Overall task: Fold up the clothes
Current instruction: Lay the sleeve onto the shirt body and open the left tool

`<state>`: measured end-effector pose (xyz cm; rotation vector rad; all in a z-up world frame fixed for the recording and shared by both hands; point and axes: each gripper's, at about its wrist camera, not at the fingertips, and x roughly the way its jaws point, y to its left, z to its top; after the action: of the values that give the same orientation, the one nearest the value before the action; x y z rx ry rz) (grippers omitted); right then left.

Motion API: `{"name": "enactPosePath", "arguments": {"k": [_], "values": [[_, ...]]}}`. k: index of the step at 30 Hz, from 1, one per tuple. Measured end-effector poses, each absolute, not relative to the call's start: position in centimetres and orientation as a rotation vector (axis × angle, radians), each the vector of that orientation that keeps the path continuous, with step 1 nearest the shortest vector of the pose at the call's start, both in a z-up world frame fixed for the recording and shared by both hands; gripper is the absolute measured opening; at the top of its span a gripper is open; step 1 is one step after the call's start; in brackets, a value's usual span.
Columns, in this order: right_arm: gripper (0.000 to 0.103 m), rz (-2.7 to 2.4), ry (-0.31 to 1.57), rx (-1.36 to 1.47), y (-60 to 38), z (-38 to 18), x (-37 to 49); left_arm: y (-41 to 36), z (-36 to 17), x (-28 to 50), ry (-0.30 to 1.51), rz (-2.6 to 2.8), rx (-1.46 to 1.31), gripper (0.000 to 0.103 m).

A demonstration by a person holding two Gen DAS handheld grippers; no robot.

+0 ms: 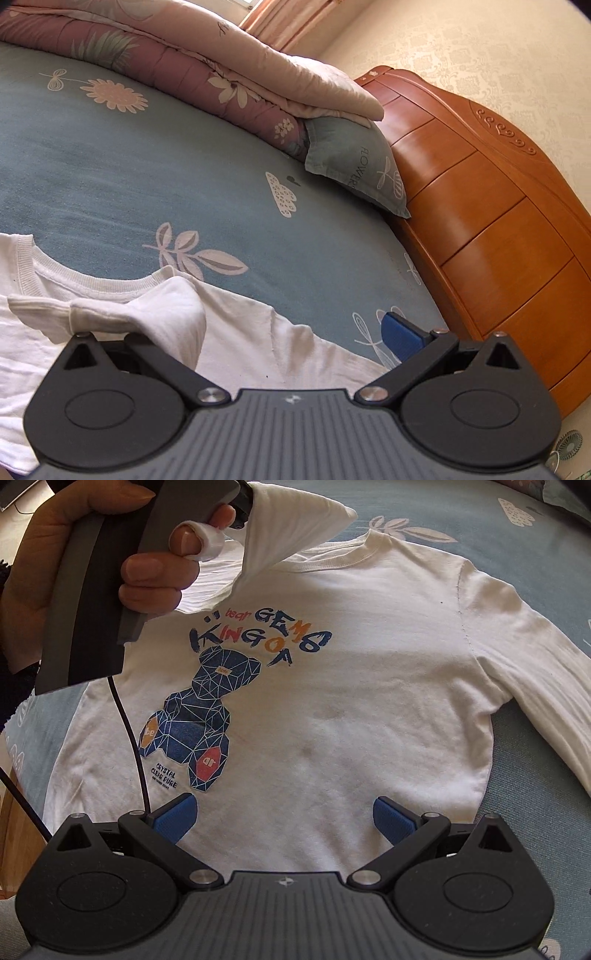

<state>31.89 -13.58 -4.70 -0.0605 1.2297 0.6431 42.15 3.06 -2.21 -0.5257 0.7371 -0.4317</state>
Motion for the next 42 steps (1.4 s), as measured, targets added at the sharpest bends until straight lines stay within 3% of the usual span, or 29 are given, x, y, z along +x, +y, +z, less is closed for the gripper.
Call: {"name": "enactPosePath", "arguments": {"k": [12, 21, 27, 33, 42], "values": [[0.103, 0.625, 1.234, -0.051, -14.7, -5.1, 31.8, 0.6, -6.6, 41.4, 0.971, -0.487, -0.367, 0.102], [0.103, 0.603, 1.230, -0.032, -15.9, -5.4, 31.3, 6.5, -6.6, 40.8, 0.906, -0.348, -0.637, 0.102], [0.103, 0.604, 1.231, -0.045, -16.0, -5.8, 30.5, 3.3, -4.1, 42.2, 0.806, -0.467, -0.498, 0.102], [0.103, 0.598, 1.236, -0.048, -16.0, -6.0, 30.5, -1.0, -3.4, 41.9, 0.841, -0.666, -0.380, 0.102], [0.103, 0.581, 1.219, -0.044, -15.5, -5.5, 30.4, 6.4, -3.7, 38.9, 0.854, -0.415, -0.356, 0.102]]}}
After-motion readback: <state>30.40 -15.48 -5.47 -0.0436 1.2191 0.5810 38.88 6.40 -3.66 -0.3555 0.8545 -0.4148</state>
